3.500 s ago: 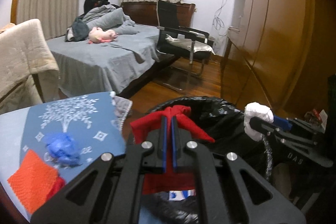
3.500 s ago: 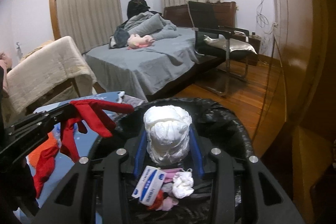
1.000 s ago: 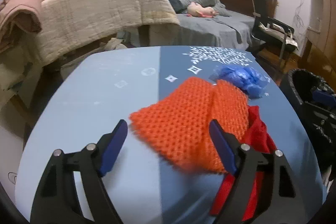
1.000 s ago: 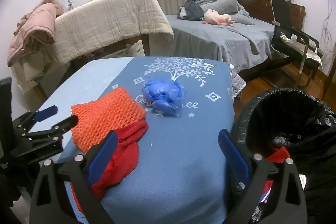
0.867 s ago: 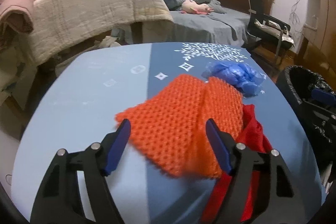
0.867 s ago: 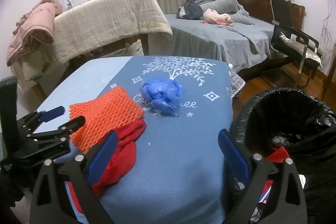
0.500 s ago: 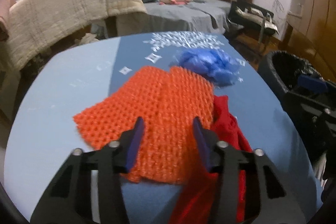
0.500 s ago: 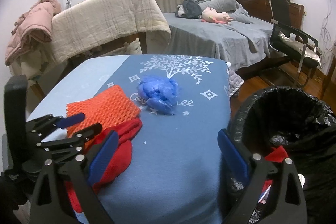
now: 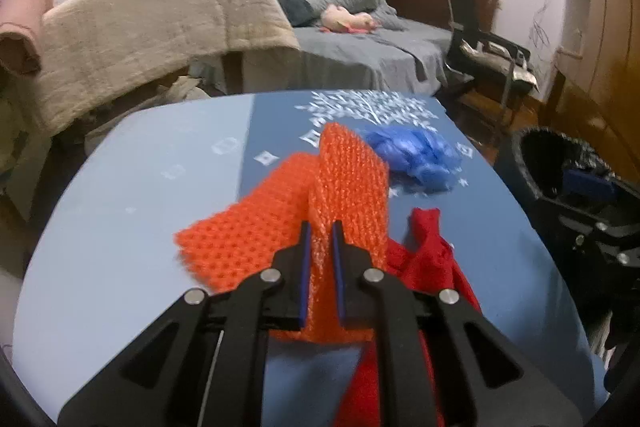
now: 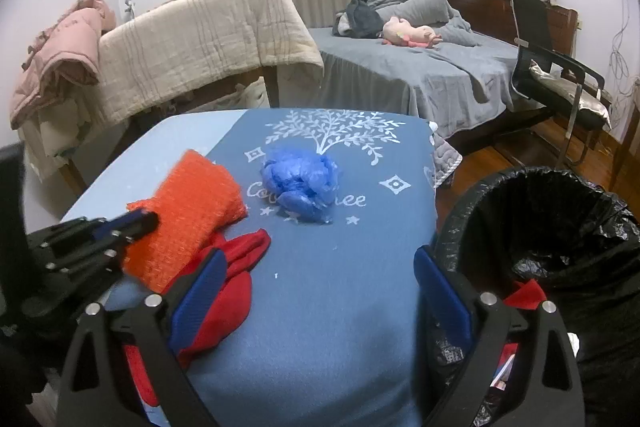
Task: Collect trash
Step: 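Grasp the orange mesh piece with the left tool, then grasp the red glove with the right tool while the left tool holds the orange mesh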
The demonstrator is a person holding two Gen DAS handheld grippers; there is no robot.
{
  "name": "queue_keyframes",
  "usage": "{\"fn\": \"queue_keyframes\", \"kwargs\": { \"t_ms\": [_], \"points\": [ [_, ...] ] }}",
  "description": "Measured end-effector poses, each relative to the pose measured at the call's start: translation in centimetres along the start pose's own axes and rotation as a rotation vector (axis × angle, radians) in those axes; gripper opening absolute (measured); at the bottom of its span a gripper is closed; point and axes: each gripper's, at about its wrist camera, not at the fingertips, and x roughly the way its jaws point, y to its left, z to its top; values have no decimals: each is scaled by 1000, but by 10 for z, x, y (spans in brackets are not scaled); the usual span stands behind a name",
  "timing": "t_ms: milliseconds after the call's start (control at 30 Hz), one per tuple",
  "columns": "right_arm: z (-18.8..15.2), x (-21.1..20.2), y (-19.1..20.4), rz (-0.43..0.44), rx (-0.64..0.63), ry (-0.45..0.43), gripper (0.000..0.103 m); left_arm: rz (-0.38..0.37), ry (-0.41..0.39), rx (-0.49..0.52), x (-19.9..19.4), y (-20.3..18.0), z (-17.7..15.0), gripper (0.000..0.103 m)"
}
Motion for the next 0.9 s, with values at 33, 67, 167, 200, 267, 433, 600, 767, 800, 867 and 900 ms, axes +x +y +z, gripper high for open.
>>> {"fn": "queue_keyframes", "kwargs": {
  "t_ms": [33, 67, 167, 200, 267, 433, 600, 767, 800, 867, 900],
  "points": [
    [0, 0, 0, 1, 0, 0, 93, 10, -7, -4, -3, 2, 1, 9],
    [0, 0, 0, 1, 0, 0, 93, 22, -11, -10, -7, 7, 1, 9],
    [1, 0, 3, 6, -3, 2, 92, 49, -13, -35, -15, 20, 0, 9],
    [1, 1, 5, 9, -6, 3, 92, 56, -8, -42, -17, 25, -1, 9],
    [0, 2, 8, 16, -8, 7, 92, 65, 7, -54, -19, 32, -4, 9],
    [-5, 9, 25, 47, -16, 28, 92, 83, 33, -64, -23, 46, -15, 9],
    [-13, 22, 47, 73, -41, 58, 92, 85, 48, -66, -25, 52, -24, 9],
    [-23, 42, 59, 89, -46, 114, 81, 82, 52, -67, -25, 53, -26, 9],
    [-25, 47, 60, 92, -46, 130, 76, 83, 52, -67, -25, 53, -26, 9],
    [-28, 53, 63, 105, -46, 160, 61, 82, 54, -68, -25, 54, -27, 9],
    [-29, 56, 64, 112, -47, 176, 56, 82, 55, -68, -25, 54, -27, 9]
  ]
}}
